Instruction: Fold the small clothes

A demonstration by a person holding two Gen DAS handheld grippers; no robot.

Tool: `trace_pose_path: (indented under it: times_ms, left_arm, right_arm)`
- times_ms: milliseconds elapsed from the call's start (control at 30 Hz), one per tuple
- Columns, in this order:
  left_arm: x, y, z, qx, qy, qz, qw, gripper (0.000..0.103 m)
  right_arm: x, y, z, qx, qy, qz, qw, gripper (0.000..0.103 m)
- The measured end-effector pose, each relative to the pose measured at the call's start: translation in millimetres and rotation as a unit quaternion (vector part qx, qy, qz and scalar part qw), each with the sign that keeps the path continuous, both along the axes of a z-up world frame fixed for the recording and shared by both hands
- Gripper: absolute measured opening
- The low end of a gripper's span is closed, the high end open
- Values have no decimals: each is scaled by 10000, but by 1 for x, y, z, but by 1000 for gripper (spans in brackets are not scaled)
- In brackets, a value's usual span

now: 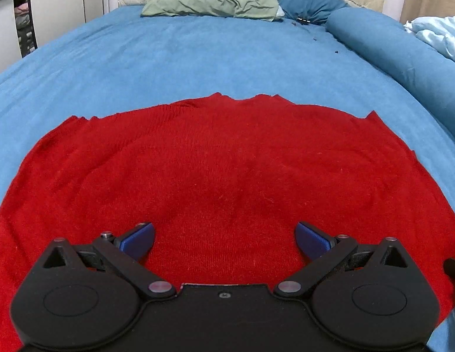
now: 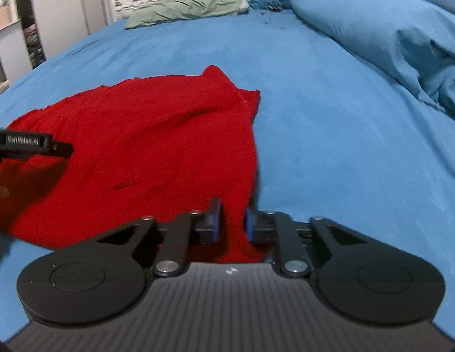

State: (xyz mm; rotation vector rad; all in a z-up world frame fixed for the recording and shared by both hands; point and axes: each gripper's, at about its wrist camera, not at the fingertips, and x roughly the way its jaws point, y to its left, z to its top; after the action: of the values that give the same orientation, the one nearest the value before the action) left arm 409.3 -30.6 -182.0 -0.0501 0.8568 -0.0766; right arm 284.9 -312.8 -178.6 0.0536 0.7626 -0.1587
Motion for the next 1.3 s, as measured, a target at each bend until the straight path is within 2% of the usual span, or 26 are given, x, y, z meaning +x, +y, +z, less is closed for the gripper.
trace_pose_path:
  times_ms: [133,233,300,433,533,567,633,700,767,833,900,967,1000,1033,1100,1200,1300]
  left_arm:
    - [3,1,4,7,137,-122,9998,103]
    - [-3,13,20,-164,225,-212,9994,103]
    - [-14,31,38,-310,25,-124,9994,103]
    - [-50,81,74,-312,-408,155,9986,103]
    - [-87,119,83,-308,-629,366,9969,103]
    - [-99,129,83,-294,-647,411,9966,103]
    - [-119,145,78,-300,-674,465,9962,103]
    - [-134,154,70,-283,-666,519,9960,103]
    - [-141,157,61,-296,-590,512,9965,102]
    - [-143,155,55,-375,-511,451,9970,101]
    - [-143,149,54,-382,-523,333,9973,100]
    - [-144,142,55,-397,-588,180,9973,99]
    - [-144,140,55,-448,-622,95,9970,99]
    - [-143,138,54,-515,-639,14,9966,99]
    - [-140,135,52,-641,-622,-89,9960,99]
    - [-133,131,42,-777,-533,-46,9955,92]
    - [-126,139,33,-1082,-437,180,9930,90]
  right_arm:
    - [4,-7,20,548,45,-302,9980,22]
    - [8,-7,48,1124,-241,-317,9929,22]
    - [16,3,75,1411,-521,-148,9885,21]
    - [42,54,125,1916,-988,705,9739,21]
    - [62,113,142,2336,-935,1870,9496,21]
    - [69,141,140,2360,-784,2391,9386,21]
    - [78,184,127,2270,-474,3036,9241,21]
    - [89,224,102,2181,4,3489,9114,21]
    - [101,254,70,2143,580,3637,9047,21]
    - [109,271,42,2008,1012,3593,9057,21]
    - [113,279,26,1966,1239,3612,9031,21]
    - [114,278,26,1985,1216,3612,9030,25]
    - [114,278,30,2021,1148,3589,9040,39]
    - [113,274,36,2076,1061,3575,9044,67]
    - [107,259,51,2100,712,3494,9104,85]
    - [97,232,73,1926,275,3228,9263,86]
    - [68,203,77,1588,-61,2805,9466,98]
